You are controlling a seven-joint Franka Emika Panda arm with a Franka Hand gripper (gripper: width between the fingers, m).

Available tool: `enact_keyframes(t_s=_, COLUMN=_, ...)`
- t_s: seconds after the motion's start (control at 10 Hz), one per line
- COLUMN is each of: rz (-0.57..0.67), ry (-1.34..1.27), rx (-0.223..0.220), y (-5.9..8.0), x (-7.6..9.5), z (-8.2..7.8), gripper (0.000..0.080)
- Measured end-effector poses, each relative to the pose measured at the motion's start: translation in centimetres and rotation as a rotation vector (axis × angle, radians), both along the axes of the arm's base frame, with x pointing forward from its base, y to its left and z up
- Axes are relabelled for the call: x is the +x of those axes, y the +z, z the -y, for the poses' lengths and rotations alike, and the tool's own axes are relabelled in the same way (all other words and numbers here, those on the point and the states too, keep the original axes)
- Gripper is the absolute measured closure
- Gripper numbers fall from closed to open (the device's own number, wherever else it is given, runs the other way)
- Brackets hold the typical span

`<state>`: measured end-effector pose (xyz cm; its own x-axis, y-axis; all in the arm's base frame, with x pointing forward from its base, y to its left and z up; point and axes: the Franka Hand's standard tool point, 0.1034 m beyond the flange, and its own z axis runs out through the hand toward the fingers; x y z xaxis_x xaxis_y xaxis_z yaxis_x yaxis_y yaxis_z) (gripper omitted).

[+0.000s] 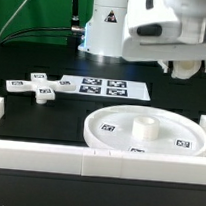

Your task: Assemble round table

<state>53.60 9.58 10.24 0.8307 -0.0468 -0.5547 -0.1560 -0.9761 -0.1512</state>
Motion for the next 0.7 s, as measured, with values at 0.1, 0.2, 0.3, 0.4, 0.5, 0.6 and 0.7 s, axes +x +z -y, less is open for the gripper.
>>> enact_keyframes(t_s=0.1, rz=0.080, ry=-0.014, rx=-0.014, y=-0.2, x=0.1, z=0.0, gripper=0.0390)
enact_keyframes(t_s=0.2, rz=0.130, ry=-0.022, rx=-0.024, y=-0.2, x=0.1, z=0.1, gripper=0.0390)
enact_keyframes(t_s=0.3, rz=0.207, ry=-0.033, rx=-0.035, y=-0.2, x=0.6, z=0.1, gripper=0.0390)
enact_keyframes(t_s=0.4, rz=0.253, ry=-0.033, rx=-0.041, y=-0.2, x=0.7, z=0.2, gripper=0.0390)
enact_keyframes(t_s=0.5, rz=0.334, ry=-0.015, rx=-0.039, y=0.0, x=1.5, z=0.5, gripper=0.0390)
enact_keyframes(t_s=0.6, rz=0.407, ry=0.003, rx=-0.037, y=0.6, x=2.2, z=1.1, gripper=0.0390)
enact_keyframes(t_s=0.7, rz=0.504, ry=0.009, rx=-0.044, y=1.4, x=3.2, z=1.7, gripper=0.0390)
